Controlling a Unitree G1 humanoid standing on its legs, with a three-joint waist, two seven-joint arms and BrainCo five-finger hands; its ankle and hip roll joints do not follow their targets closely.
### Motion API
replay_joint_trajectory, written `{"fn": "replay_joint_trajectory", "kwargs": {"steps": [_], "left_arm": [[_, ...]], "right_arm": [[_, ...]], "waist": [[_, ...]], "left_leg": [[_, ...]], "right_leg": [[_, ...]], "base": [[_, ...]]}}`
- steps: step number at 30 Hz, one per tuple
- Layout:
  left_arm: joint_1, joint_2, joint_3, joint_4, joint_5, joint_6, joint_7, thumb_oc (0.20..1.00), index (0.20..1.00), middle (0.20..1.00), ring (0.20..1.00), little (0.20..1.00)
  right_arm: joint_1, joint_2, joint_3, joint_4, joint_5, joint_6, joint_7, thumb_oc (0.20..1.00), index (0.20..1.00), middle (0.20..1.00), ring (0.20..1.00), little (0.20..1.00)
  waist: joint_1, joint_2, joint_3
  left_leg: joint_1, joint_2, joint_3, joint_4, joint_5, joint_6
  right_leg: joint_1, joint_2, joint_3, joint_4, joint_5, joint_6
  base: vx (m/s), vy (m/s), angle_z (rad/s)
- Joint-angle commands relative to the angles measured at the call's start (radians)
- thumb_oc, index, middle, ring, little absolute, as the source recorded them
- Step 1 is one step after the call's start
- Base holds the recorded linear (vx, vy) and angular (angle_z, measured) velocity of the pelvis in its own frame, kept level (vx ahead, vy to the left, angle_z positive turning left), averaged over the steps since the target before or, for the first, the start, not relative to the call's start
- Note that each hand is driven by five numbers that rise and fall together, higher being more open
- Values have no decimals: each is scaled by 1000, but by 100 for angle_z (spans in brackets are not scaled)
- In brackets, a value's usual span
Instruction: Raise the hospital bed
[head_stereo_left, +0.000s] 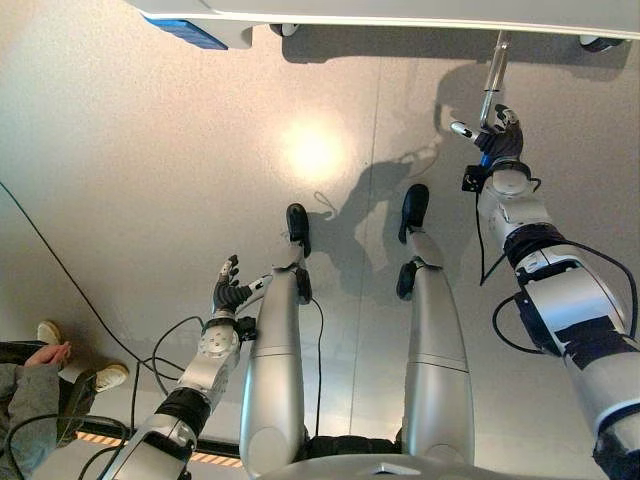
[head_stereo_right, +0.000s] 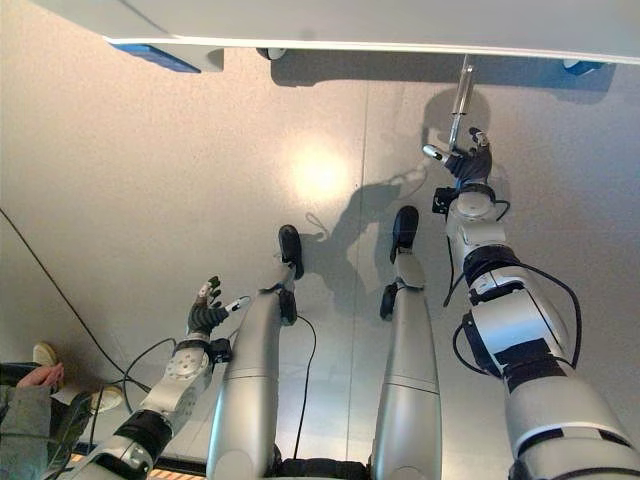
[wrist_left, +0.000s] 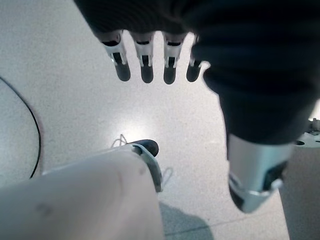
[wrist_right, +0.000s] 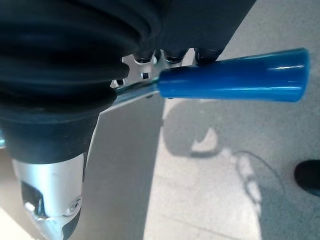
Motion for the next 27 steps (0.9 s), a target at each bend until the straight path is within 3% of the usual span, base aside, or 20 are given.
{"fn": "replay_joint_trajectory", "kwargs": {"steps": [1,26,27], "left_arm": [[77,7,-15,-62,-14,-19,6,1000,1000,1000,1000,1000],[94,49,-3,-118,-2,-21,36,1000,1000,1000,1000,1000],[107,51,-12,-117,-3,-23,38,1000,1000,1000,1000,1000]], "right_arm": [[4,-32,23,-20,-1,-20,3,1000,1000,1000,1000,1000],[65,2,-14,2,-36,-12,-49,1000,1000,1000,1000,1000],[76,3,-15,12,-37,-12,-54,1000,1000,1000,1000,1000]], "waist": [[-9,123,-26],[-9,124,-26],[-8,125,-26]], "left_leg": [[-47,-8,-48,23,17,26],[-127,-8,-61,100,11,24],[-107,-9,-67,129,-30,19]], "right_leg": [[8,-5,8,103,-94,73],[-67,1,13,193,-116,61],[-47,1,15,223,-157,65]], "base": [[0,0,0],[1,-2,0],[0,0,0]]}}
